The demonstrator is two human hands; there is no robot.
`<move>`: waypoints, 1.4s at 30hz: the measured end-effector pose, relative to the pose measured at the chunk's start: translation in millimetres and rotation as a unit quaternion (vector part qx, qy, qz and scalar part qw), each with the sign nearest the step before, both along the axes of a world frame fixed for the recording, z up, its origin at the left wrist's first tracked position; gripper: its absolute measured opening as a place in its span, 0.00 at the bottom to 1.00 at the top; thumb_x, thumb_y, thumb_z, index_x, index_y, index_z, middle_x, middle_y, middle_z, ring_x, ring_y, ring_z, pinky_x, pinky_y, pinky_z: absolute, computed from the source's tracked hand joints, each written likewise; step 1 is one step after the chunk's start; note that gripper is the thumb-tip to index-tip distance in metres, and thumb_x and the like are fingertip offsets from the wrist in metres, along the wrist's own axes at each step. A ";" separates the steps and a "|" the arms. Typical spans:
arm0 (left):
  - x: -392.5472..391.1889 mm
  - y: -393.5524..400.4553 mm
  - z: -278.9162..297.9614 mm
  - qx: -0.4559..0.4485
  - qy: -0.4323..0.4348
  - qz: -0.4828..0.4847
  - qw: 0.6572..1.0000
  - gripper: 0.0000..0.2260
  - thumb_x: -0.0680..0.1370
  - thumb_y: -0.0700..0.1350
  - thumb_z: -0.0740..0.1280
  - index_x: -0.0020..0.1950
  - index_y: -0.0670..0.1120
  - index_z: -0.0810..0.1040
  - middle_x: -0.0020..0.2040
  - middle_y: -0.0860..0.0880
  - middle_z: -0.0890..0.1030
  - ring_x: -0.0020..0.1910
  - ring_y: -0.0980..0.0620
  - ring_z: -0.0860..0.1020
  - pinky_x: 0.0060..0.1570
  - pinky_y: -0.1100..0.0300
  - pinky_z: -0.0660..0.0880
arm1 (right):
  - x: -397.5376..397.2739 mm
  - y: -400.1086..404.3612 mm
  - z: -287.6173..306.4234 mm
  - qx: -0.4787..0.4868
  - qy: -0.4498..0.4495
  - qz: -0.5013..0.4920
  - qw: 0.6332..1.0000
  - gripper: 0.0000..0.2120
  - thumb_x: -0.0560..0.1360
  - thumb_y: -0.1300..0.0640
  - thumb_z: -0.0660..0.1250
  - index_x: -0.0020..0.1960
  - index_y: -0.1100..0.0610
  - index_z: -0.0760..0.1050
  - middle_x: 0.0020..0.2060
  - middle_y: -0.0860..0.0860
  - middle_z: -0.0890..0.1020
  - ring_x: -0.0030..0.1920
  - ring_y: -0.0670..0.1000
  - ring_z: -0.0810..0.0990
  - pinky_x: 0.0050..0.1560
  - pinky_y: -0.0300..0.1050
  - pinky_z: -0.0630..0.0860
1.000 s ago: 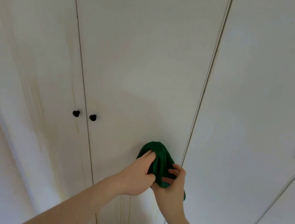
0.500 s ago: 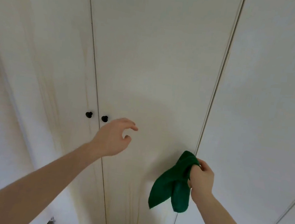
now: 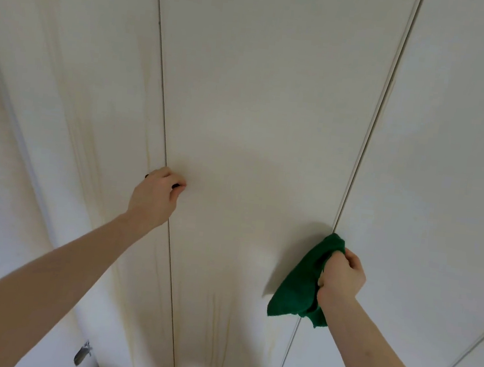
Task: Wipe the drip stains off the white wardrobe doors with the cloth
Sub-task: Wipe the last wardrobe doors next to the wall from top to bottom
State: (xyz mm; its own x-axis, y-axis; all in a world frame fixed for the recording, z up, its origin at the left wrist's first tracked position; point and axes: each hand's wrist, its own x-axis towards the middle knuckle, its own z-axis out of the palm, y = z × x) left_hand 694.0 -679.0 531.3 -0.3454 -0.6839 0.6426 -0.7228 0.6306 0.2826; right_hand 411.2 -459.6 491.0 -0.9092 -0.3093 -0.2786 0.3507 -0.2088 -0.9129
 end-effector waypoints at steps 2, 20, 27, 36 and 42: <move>-0.6 -4.5 3.6 0.016 -0.011 -0.006 1.000 0.05 0.80 0.40 0.68 0.51 0.46 0.84 0.48 0.51 0.78 0.47 0.45 0.78 0.45 0.53 0.74 | 2.5 -6.6 1.2 0.008 -0.026 0.012 1.000 0.12 0.80 0.64 0.58 0.50 0.52 0.78 0.36 0.51 0.75 0.36 0.51 0.70 0.35 0.44 0.69; -59.8 -48.0 98.8 -0.300 -0.054 -0.062 0.950 0.33 0.81 0.56 0.62 0.82 0.42 0.57 0.81 0.37 0.54 0.80 0.32 0.50 0.77 0.34 0.49 | 97.7 -88.2 -41.4 0.072 0.118 0.126 0.982 0.15 0.74 0.69 0.63 0.53 0.52 0.78 0.48 0.48 0.83 0.50 0.54 0.82 0.56 0.54 0.81; -68.0 -65.3 94.9 -0.325 -0.020 -0.066 0.943 0.33 0.80 0.55 0.63 0.80 0.40 0.62 0.79 0.35 0.60 0.79 0.30 0.54 0.77 0.35 0.50 | 127.4 -120.6 -70.7 0.102 0.193 0.228 0.949 0.17 0.74 0.72 0.64 0.51 0.52 0.80 0.47 0.46 0.83 0.51 0.48 0.82 0.57 0.45 0.79; -69.8 -69.1 93.1 -0.331 -0.013 -0.066 0.941 0.32 0.79 0.57 0.61 0.78 0.39 0.65 0.78 0.33 0.62 0.78 0.29 0.56 0.76 0.34 0.53 | 186.6 -177.1 -112.3 0.175 0.391 0.420 0.800 0.15 0.81 0.57 0.65 0.67 0.53 0.78 0.58 0.47 0.83 0.55 0.46 0.81 0.62 0.43 0.78; -69.7 -70.0 93.7 -0.331 -0.009 -0.067 0.941 0.32 0.78 0.56 0.62 0.78 0.38 0.66 0.77 0.33 0.63 0.78 0.29 0.57 0.76 0.34 0.53 | 196.3 -195.1 -126.5 0.225 0.533 0.545 0.608 0.24 0.84 0.55 0.60 0.80 0.49 0.64 0.69 0.50 0.77 0.67 0.51 0.77 0.69 0.44 0.71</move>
